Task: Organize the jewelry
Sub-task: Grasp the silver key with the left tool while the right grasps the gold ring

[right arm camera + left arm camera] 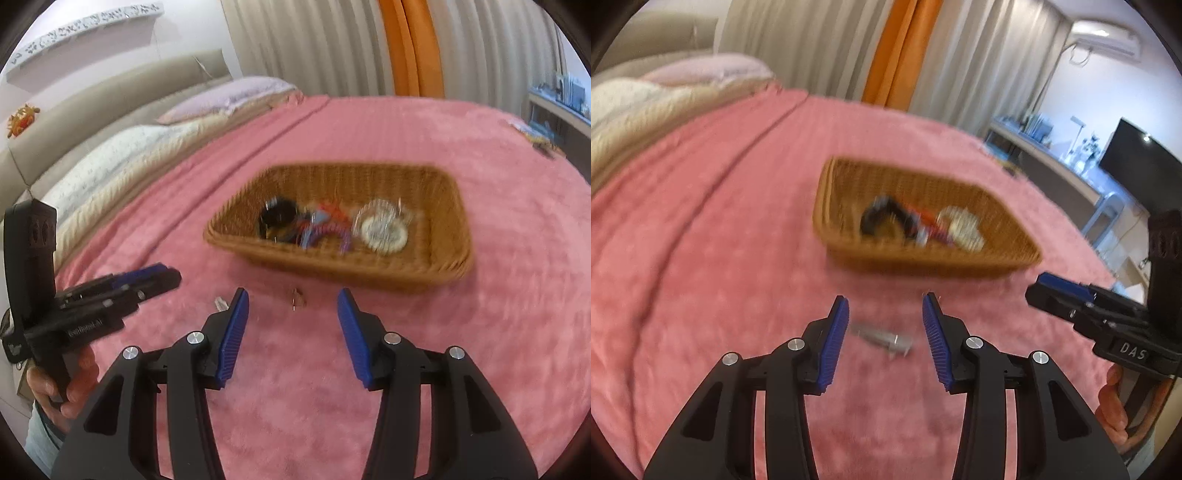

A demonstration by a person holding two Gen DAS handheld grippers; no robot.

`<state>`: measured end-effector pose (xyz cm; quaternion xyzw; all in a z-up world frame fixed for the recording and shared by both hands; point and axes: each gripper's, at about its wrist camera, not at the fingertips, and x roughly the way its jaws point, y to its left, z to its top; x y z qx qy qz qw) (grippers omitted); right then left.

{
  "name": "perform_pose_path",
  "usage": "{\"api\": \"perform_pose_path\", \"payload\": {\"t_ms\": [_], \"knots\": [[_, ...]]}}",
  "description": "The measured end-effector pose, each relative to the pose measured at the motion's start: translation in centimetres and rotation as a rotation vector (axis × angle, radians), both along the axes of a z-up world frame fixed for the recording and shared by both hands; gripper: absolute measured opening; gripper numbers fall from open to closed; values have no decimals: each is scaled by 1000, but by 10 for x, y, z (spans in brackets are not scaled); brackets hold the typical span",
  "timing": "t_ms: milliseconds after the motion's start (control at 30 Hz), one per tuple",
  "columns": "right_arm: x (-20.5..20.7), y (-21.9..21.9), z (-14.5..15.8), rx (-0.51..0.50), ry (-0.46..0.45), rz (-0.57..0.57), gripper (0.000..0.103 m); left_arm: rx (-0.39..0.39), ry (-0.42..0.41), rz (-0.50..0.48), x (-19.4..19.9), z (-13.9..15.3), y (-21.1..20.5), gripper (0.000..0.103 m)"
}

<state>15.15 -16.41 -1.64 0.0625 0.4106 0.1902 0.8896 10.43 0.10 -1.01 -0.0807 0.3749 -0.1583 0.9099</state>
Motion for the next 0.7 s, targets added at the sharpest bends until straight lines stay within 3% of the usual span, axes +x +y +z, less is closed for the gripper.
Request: {"api": "perform_pose_path", "payload": {"t_ms": [233,400,533,633,667,700], "knots": [[22,2,-43,2,85,-15,37,43,134,17,17,-41,-14,42],[27,-10,-52,59,116,-34,37,61,164,17,24,-47,-27,50],[28,-6,-55,46,123,-26,37,133,168,42,31,-50,-44,55],[30,-1,-53,28,123,-14,37,200,158,41,31,-51,-51,52],[31,2,-54,17,125,-6,37,231,149,40,29,-51,-52,41],[33,7,-54,-4,128,5,37,256,146,37,27,-52,-51,38]]}}
